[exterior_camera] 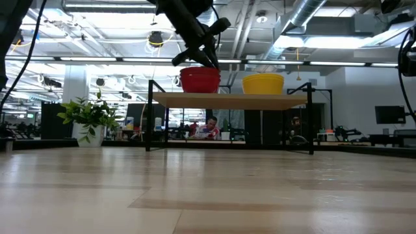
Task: Pick & Place Mini bowls
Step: Stack the orange bowl on the orange bowl on the shelf, then return to Home Position
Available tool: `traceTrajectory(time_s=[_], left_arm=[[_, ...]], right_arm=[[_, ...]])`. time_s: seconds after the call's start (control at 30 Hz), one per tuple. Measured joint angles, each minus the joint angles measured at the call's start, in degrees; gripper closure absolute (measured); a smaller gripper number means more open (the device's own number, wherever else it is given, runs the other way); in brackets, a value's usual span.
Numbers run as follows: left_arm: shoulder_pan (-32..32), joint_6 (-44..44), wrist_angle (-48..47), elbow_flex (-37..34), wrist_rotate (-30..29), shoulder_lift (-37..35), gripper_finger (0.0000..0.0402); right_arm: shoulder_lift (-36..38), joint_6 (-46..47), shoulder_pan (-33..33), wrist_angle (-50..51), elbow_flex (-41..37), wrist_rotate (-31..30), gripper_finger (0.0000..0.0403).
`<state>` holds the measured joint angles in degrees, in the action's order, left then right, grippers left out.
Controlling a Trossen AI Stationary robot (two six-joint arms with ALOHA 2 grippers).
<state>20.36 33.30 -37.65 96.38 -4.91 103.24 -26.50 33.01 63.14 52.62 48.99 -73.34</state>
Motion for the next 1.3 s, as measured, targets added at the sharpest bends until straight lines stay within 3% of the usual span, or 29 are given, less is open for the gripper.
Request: traceTrajectory(time_s=[0.37,0.47,0.67,0.9,1.1,1.3], left_arm=[[0.3,0.0,0.7,0.8,-0.8,-2.2,0.0353],[0.3,-1.0,1.2,1.4,-1.1,-7.2,0.0353],[-2.6,-11.7,-3.1,0.4,-3.8,-19.2,0.0353],[-7.0,-15.3,-2.4,-13.6,-3.2,-35.5,0.0353],[-9.2,-14.2,0.8,-26.6,-3.5,-51.1,0.0353],[-11.6,-13.8,2.4,-35.4,-3.4,-63.6,0.0353]], right_arm=[[0.0,0.0,0.0,0.0,0.0,0.0,0.0285],[0.0,0.0,0.0,0.0,0.0,0.0,0.0285],[0.0,0.0,0.0,-1.1,0.0,0.0,0.0285],[2.0,0.0,0.0,-0.5,0.0,-0.1,0.0285],[9.1,0.0,0.0,0.4,0.0,0.0,0.0285],[16.0,-4.0,0.0,0.6,0.0,8.8,0.0285]])
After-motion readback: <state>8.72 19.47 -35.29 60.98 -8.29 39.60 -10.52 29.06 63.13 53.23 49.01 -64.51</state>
